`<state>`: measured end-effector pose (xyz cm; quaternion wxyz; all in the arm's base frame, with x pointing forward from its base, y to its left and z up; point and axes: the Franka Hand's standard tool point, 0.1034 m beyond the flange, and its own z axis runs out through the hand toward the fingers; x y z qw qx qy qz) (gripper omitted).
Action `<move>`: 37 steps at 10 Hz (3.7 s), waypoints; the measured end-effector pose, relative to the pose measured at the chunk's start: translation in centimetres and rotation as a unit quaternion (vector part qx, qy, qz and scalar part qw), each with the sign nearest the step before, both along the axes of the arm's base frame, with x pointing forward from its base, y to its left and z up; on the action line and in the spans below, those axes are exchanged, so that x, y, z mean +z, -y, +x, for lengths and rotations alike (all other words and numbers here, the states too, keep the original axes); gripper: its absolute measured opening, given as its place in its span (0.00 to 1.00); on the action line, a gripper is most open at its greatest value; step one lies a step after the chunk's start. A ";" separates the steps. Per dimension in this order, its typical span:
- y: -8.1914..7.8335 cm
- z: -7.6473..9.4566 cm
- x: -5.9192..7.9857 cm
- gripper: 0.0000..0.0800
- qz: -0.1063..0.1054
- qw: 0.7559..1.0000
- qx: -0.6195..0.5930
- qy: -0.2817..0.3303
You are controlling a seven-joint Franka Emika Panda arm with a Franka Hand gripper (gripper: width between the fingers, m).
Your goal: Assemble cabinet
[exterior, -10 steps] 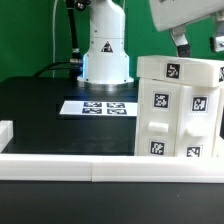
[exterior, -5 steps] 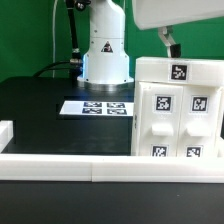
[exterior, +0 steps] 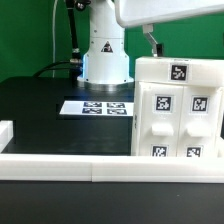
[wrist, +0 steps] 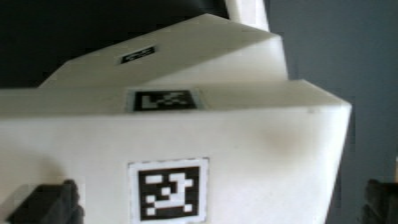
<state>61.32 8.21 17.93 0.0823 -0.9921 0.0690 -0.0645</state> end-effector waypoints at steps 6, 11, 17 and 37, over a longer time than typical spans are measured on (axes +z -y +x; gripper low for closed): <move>0.4 0.2 0.0 1.00 -0.060 0.962 0.264 0.046; -0.4 0.1 -1.8 1.00 -0.130 0.803 0.580 0.042; 0.5 0.1 -2.2 1.00 -0.145 0.739 0.656 0.038; 0.7 0.5 -2.1 0.70 -0.085 0.995 0.060 0.006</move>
Offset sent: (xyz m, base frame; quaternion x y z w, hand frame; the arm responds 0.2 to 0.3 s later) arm -0.0093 0.0089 -0.0017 0.0706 0.0680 -0.1047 0.9897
